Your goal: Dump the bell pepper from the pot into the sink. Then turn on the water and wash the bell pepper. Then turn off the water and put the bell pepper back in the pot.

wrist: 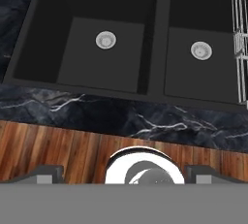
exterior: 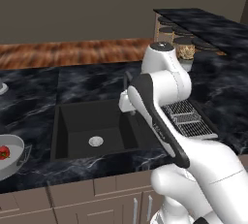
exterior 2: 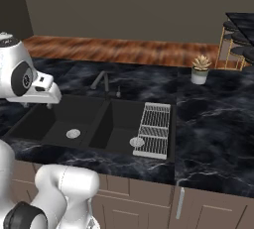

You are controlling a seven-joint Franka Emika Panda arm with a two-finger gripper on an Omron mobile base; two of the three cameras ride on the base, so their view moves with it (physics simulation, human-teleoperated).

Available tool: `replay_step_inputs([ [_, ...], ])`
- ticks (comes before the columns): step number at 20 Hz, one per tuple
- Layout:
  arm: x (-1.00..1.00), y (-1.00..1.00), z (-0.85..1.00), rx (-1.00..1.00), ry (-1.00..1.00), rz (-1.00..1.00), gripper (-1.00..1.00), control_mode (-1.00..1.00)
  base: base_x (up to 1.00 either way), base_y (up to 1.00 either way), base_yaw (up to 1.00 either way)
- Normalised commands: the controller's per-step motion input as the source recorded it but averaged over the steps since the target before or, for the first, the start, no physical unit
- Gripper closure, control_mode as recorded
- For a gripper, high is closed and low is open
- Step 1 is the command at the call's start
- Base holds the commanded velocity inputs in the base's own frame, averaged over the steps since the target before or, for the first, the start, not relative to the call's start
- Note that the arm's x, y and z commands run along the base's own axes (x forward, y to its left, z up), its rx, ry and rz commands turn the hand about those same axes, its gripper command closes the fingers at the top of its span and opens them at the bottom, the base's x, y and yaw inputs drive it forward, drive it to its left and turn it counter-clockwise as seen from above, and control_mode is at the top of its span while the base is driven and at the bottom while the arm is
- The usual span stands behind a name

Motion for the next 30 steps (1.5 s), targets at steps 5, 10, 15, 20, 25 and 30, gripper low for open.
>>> replay_step_inputs([
  [5,-0.14,0.43,0.0,0.0,-0.03,0.0,-1.0,-1.0,0.0,0.0,0.0],
  [10,-0.05,0.42,0.0,0.0,-0.05,0.0,-1.0,-1.0,0.0,0.0,0.0],
  [15,0.0,0.45,0.0,0.0,-0.04,0.0,-1.0,-1.0,0.0,0.0,0.0],
  [20,0.0,0.43,0.0,0.0,-0.02,0.0,-1.0,-1.0,0.0,0.0,0.0],
  [25,0.0,0.42,0.0,0.0,0.0,0.0,-1.0,-1.0,0.0,0.0,0.0],
  [30,0.08,0.27,0.0,0.0,0.0,0.0,-1.0,-1.0,0.0,0.0,0.0],
])
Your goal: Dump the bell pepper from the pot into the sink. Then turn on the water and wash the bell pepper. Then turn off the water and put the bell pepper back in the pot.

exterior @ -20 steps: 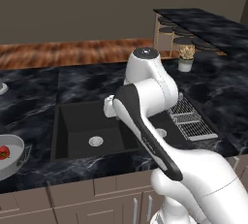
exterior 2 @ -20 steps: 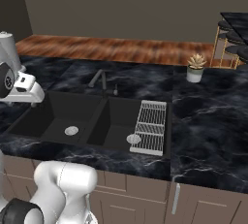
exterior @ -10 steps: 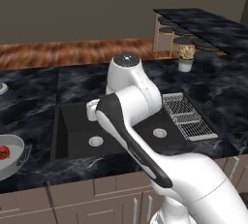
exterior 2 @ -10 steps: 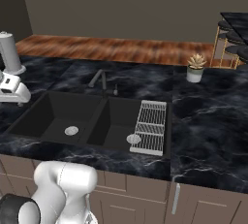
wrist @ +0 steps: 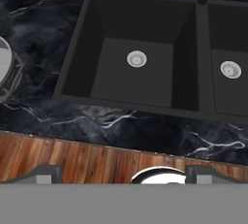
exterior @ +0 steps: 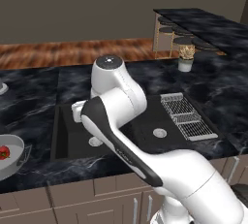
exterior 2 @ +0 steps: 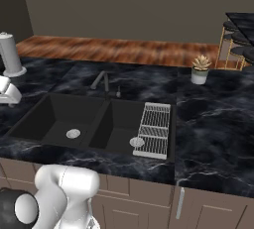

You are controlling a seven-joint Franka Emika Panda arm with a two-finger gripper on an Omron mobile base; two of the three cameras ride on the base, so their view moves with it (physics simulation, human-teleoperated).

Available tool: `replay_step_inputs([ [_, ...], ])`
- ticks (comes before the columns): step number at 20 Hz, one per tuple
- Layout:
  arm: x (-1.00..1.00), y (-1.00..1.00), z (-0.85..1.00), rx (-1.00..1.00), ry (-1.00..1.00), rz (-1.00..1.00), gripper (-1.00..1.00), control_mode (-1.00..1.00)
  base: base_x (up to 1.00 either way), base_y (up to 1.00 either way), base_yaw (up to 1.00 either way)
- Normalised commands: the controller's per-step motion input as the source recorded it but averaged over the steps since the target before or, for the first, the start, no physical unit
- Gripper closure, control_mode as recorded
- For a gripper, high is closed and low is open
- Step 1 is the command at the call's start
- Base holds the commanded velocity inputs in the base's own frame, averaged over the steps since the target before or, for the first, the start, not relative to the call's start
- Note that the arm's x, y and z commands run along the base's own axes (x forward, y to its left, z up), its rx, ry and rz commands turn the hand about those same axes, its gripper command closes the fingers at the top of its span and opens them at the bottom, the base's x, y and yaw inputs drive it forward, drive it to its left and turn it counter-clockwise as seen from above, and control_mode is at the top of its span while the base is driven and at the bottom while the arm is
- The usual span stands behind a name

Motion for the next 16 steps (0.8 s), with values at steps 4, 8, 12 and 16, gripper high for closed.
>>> replay_step_inputs([
  [4,0.2,0.23,0.0,0.0,0.0,0.0,-1.0,-1.0,0.0,0.0,0.0],
  [8,0.25,0.22,0.0,0.0,0.0,0.0,-1.0,-1.0,0.0,0.0,0.0],
  [12,0.25,0.31,0.0,0.0,0.0,0.0,-1.0,-1.0,0.0,0.0,0.0],
  [16,0.23,0.41,-0.07,0.0,0.0,0.01,-1.0,-1.0,0.0,0.0,0.0],
])
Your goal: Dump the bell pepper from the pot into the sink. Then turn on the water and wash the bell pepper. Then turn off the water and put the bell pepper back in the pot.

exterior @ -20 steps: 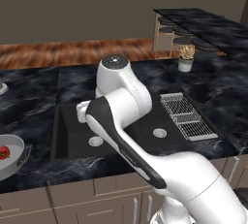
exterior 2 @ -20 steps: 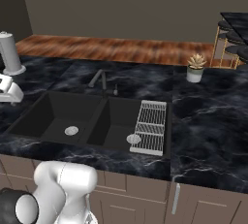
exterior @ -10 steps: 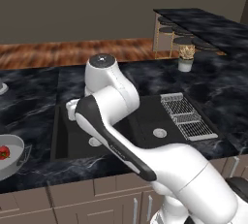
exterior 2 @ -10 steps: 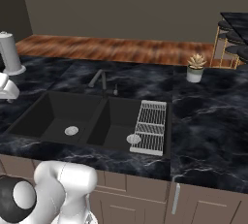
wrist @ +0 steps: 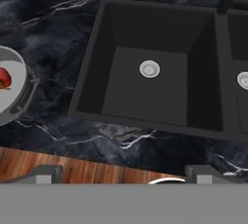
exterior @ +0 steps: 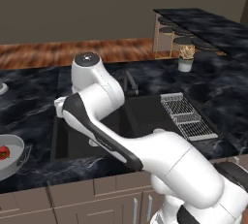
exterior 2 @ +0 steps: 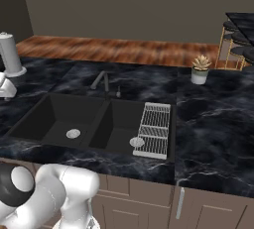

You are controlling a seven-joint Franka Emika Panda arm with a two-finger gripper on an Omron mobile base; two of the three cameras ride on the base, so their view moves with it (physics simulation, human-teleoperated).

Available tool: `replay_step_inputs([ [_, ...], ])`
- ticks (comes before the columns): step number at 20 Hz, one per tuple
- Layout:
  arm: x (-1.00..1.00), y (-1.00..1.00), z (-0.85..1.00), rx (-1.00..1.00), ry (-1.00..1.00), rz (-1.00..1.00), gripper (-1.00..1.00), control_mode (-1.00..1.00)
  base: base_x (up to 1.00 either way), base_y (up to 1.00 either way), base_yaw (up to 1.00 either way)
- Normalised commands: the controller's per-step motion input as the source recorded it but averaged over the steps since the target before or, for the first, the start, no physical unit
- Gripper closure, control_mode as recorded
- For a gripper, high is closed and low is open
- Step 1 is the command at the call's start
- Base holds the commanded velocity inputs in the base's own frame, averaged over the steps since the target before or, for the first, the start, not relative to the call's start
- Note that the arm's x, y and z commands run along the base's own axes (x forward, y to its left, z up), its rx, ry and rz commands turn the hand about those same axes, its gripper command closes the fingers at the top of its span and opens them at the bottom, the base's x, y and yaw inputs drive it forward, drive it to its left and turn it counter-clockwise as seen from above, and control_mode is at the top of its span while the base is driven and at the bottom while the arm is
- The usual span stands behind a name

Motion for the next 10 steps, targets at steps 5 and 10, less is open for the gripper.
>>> replay_step_inputs([
  [5,0.15,0.41,-0.12,0.0,0.0,0.07,-1.0,-1.0,0.0,0.0,0.0],
  [10,0.15,0.39,-0.14,0.0,0.0,0.07,-1.0,-1.0,0.0,0.0,0.0],
])
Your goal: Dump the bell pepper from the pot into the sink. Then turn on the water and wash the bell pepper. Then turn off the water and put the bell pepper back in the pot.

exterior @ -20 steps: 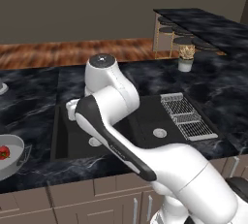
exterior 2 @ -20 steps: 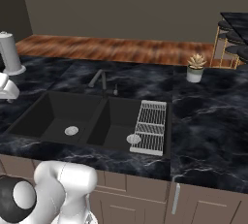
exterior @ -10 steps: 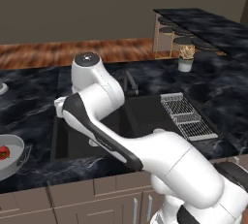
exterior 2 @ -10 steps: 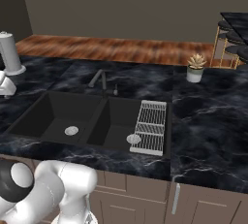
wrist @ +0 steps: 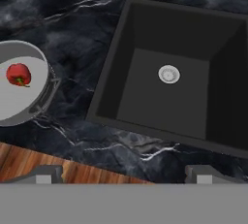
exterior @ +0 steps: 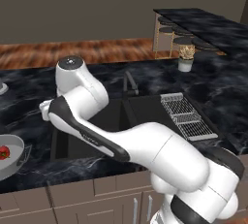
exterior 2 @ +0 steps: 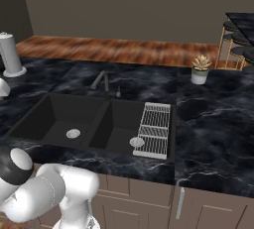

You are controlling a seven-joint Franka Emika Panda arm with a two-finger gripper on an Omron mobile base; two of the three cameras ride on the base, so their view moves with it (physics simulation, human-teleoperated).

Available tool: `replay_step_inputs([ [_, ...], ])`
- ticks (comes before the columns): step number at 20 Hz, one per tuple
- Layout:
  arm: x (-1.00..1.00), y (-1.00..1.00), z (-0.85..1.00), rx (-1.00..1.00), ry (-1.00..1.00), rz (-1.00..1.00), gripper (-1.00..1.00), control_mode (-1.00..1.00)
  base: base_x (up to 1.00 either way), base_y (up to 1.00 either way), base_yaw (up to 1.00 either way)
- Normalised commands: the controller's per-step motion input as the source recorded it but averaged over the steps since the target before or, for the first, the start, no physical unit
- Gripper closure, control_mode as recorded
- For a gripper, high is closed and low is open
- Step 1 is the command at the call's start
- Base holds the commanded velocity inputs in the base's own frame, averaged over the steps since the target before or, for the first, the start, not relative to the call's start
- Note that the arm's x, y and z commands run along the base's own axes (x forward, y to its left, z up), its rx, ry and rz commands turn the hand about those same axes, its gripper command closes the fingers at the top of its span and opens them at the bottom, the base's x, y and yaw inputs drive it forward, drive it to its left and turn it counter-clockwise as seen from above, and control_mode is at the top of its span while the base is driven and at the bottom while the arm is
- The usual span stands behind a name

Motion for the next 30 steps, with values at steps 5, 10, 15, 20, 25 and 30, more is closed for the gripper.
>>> replay_step_inputs([
  [5,0.16,0.35,-0.24,0.0,0.0,0.09,-1.0,-1.0,0.0,0.0,0.0],
  [10,0.13,0.3,-0.27,0.0,0.0,0.08,-1.0,-1.0,0.0,0.0,0.0],
  [15,0.19,0.36,-0.25,0.0,0.0,0.06,-1.0,-1.0,0.0,0.0,0.0],
  [20,0.25,0.37,-0.22,0.0,0.02,0.03,-1.0,-1.0,0.0,0.0,0.0],
  [25,0.25,0.36,-0.24,0.0,0.06,0.02,-1.0,-1.0,0.0,0.0,0.0],
  [30,0.29,0.4,-0.22,0.0,0.16,0.0,-1.0,-1.0,0.0,0.0,0.0],
])
